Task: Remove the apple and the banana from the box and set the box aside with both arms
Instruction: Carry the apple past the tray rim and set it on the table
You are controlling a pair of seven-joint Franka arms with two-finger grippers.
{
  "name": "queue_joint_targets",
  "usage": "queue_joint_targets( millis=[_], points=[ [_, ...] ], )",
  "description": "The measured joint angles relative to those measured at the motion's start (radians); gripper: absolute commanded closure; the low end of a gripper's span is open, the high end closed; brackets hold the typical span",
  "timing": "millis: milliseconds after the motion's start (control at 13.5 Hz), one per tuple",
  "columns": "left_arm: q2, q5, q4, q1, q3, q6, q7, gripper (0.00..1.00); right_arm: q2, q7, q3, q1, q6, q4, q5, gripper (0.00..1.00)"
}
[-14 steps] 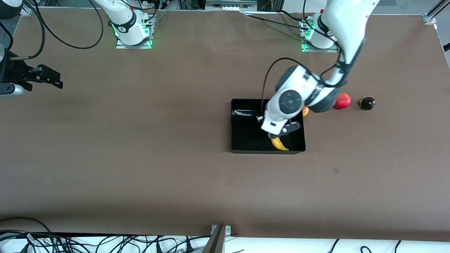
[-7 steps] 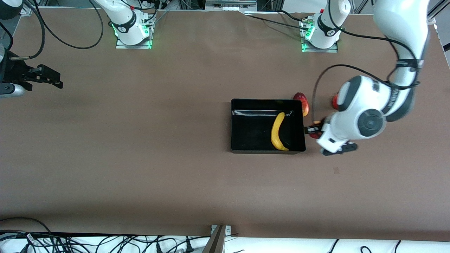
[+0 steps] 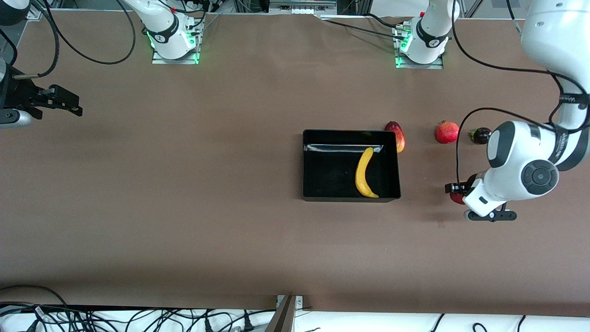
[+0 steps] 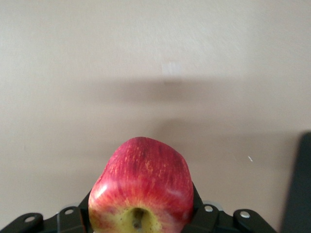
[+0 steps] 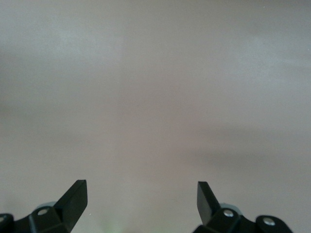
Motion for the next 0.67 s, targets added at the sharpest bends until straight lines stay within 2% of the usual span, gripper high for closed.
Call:
queue_joint_targets(
  millis=[296,370,444,593,667],
  points=[
    [0.14,0.032,-0.001,-0.002,0.038,0.208,0.0,1.0,0.0,0.0,0.001,0.002,-0.005,0.0,0.0,0.0],
    [0.15,0.033,0.003,-0.002,0.04,0.219,0.001,0.75,0.0,0.0,0.0,0.002,-0.006,0.0,0.0,0.0],
    [0.151,0.034,0.004,-0.004,0.042,0.219,0.001,0.58,0.0,0.0,0.0,0.002,-0.006,0.0,0.0,0.0],
    [0.15,0.034,0.004,-0.01,0.048,0.22,0.001,0.0,0.0,0.0,0.0,0.002,-0.007,0.0,0.0,0.0],
    [0.15,0.035,0.004,-0.011,0.049,0.22,0.001,0.0,0.0,0.0,0.0,0.002,-0.007,0.0,0.0,0.0]
  ],
)
